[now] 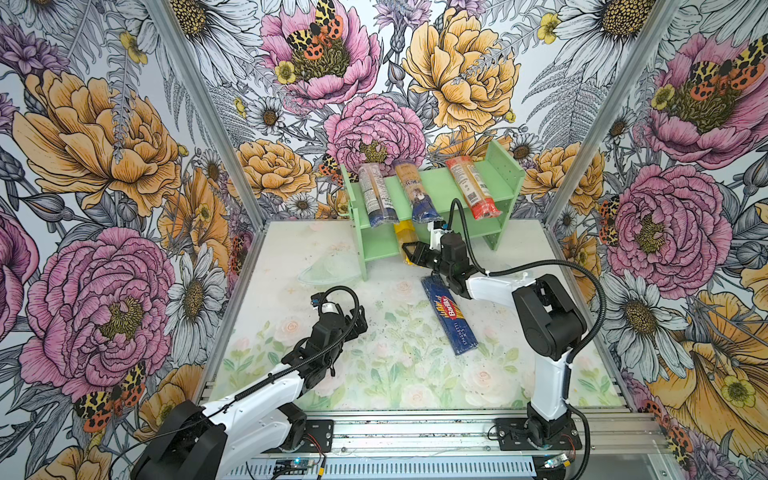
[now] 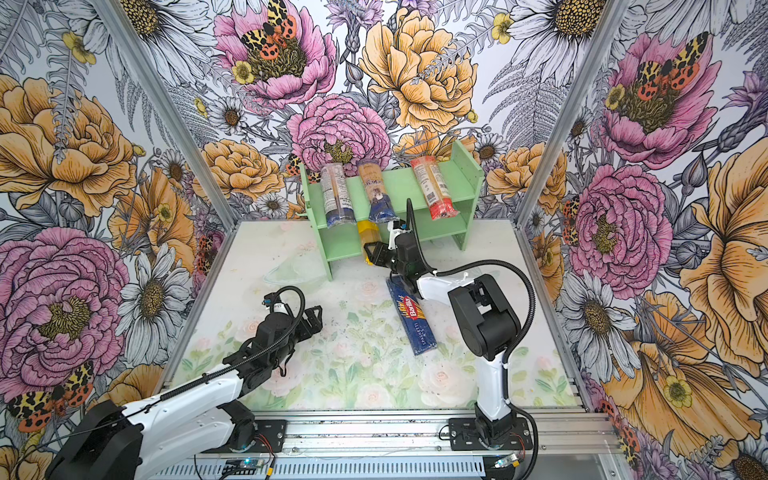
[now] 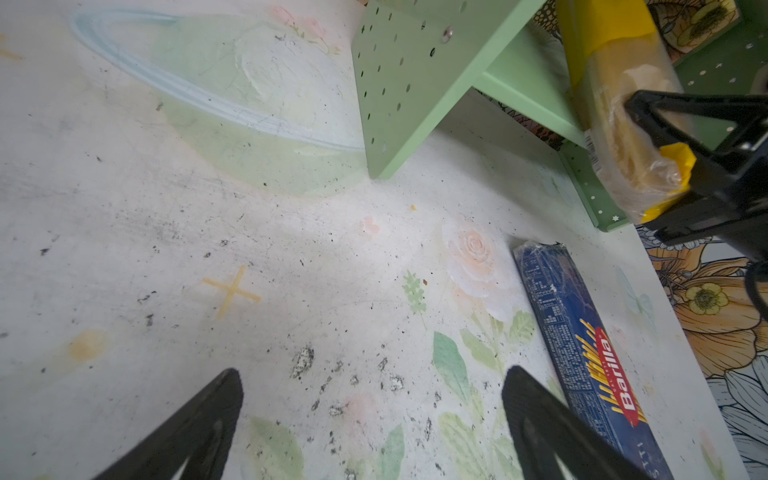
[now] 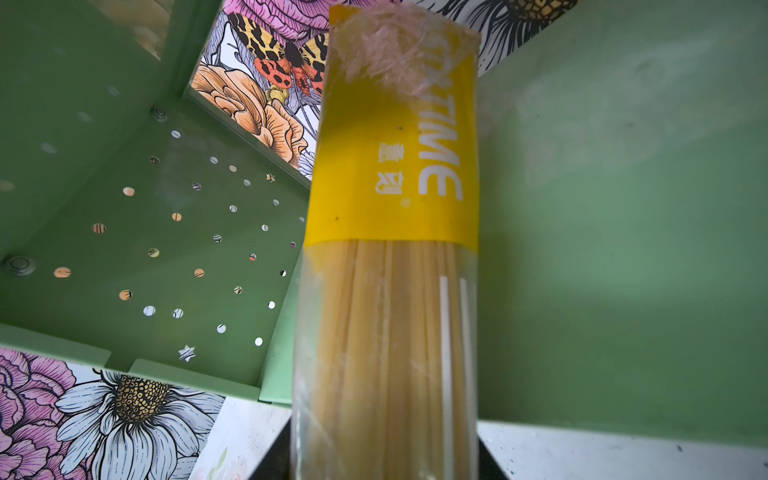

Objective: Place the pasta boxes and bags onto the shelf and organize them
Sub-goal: 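Hold the yellow bag steady against the shelf with the right gripper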

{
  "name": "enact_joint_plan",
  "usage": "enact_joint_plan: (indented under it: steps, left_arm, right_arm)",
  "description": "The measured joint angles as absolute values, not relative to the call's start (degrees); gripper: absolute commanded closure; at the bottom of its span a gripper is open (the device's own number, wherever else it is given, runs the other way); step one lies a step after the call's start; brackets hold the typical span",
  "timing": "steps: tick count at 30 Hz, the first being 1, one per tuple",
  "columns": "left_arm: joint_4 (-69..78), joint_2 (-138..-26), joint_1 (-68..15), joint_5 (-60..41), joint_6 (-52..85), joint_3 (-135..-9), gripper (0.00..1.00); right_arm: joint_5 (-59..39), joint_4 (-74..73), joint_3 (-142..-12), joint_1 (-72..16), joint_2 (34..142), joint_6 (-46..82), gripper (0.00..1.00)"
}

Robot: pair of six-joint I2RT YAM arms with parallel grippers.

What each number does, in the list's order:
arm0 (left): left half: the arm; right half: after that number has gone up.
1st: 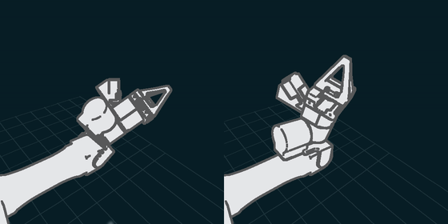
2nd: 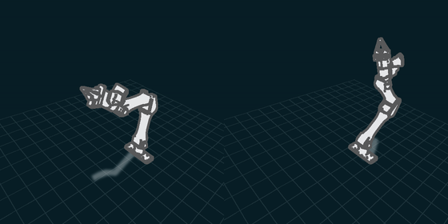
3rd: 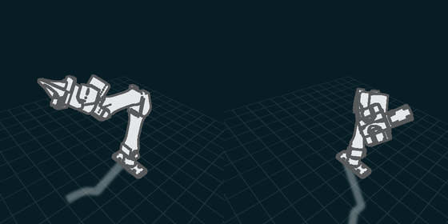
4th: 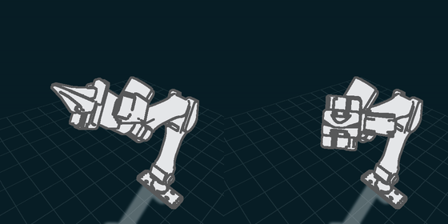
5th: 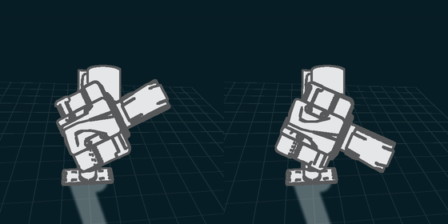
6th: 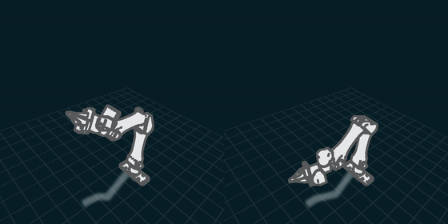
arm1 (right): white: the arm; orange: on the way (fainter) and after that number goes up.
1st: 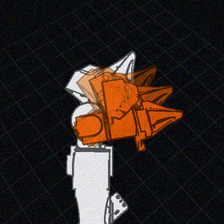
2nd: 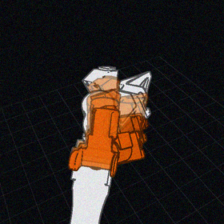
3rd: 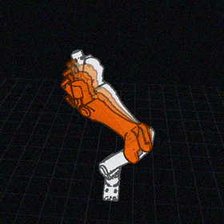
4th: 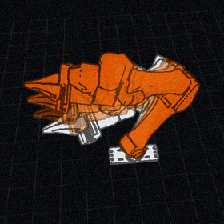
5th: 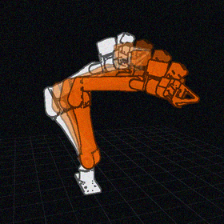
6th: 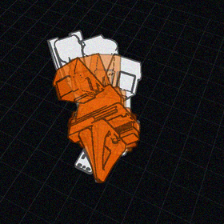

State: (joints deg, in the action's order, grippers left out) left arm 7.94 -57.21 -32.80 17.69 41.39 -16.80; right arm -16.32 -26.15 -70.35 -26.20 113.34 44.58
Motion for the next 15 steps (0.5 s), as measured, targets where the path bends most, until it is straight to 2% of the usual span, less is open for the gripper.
enact_joint_plan:
  steps: [15]
  left_arm:
    - [7.9, -57.5, -32.3, 17.0, 41.4, -16.8, 0.01]
  right_arm:
    - [-16.3, -26.5, -70.3, -26.1, 113.4, 44.6, 0.52]
